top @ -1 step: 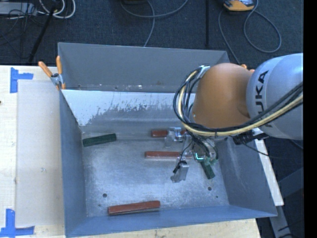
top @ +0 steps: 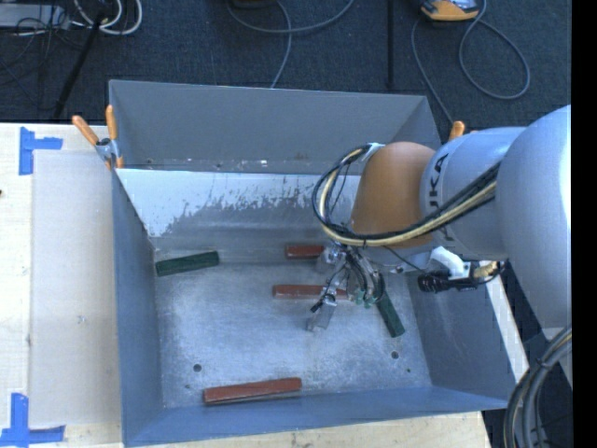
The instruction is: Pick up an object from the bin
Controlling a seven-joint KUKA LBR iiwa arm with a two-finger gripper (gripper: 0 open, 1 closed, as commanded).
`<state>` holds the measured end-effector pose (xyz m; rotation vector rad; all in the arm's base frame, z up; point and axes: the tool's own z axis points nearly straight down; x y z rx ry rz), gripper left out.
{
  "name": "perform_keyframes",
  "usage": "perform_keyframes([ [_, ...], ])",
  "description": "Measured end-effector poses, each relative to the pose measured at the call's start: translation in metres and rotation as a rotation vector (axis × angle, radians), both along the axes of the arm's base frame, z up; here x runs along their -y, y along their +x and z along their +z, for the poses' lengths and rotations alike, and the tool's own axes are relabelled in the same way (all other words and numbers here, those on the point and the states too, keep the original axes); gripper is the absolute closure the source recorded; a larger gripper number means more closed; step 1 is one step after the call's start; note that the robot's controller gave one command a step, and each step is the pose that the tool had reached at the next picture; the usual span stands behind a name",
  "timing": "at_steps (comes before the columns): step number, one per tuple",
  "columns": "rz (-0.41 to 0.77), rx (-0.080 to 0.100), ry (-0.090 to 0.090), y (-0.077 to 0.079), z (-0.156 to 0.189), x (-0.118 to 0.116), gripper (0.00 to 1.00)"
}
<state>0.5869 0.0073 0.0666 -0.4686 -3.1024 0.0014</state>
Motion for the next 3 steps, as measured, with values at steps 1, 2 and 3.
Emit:
perform_keyframes([
  [1, 0.001, 0.003, 0.0, 0.0, -0.0002, -0.0004, 0.0],
  [2, 0.001, 0.003, 0.0, 0.0002, -0.0002, -0.0006, 0.0],
  [3, 0.0, 0.003, 0.001, 0.0003, -0.0002, -0.0007, 0.0],
])
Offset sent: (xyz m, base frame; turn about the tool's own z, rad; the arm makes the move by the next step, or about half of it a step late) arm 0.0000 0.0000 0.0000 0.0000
